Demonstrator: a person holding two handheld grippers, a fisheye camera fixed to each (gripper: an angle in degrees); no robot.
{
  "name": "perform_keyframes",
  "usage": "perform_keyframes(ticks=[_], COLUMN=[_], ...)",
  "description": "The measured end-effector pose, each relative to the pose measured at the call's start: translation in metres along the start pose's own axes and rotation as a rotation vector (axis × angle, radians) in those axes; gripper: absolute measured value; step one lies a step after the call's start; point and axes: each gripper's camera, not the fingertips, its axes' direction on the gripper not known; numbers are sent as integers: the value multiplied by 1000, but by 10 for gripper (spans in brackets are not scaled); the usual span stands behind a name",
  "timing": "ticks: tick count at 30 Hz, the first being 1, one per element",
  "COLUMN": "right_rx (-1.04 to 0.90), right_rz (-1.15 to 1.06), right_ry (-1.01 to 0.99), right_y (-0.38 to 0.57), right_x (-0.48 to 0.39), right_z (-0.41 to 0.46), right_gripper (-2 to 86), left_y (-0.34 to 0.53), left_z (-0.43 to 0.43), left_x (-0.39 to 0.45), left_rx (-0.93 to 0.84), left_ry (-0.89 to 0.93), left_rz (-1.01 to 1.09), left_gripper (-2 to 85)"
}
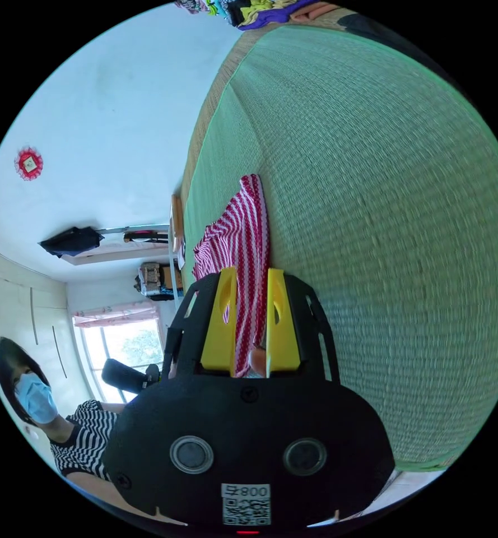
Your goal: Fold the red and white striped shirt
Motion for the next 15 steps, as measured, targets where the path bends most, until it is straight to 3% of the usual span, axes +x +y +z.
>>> perform_keyframes(ticks=[15], right_rx=[-42], right_rz=[-17], right_ry=[-41], right_y=[-70], right_x=[-5], right_z=[48], right_gripper=[42], left_y=[10], left_z=[-26], left_x=[-11], left_rx=[34], left_ry=[58], left_rz=[-34], left_gripper=[16])
